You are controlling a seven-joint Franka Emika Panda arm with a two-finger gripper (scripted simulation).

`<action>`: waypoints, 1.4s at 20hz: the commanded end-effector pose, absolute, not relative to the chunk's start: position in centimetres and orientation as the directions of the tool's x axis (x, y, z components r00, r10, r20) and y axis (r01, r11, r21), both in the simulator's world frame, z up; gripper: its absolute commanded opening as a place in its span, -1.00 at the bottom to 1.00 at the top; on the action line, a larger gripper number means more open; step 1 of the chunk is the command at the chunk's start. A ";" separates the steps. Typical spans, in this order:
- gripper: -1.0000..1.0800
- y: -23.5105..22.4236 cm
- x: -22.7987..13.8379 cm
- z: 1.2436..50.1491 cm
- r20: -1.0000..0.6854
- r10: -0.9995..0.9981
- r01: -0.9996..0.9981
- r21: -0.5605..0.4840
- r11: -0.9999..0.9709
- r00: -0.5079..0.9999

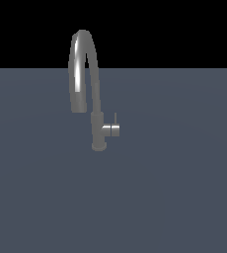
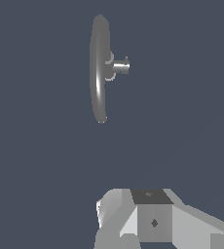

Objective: Turn on the faucet by rotating a designated handle.

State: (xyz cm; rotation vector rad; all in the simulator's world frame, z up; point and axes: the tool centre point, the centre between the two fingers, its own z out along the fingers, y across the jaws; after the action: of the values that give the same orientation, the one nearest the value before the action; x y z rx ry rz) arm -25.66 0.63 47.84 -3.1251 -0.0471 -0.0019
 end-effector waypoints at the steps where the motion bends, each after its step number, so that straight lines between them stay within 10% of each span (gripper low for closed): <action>1: -1.00 0.6 -25.7 47.8 0.001 0.030 0.030 -0.016 -0.999 1.000; 28: -1.00 0.9 -16.4 44.8 -0.254 -0.181 -0.238 -0.215 -0.947 0.950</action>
State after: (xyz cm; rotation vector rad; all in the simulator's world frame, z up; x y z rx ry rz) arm -17.25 0.94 45.16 -2.8880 0.2794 0.3101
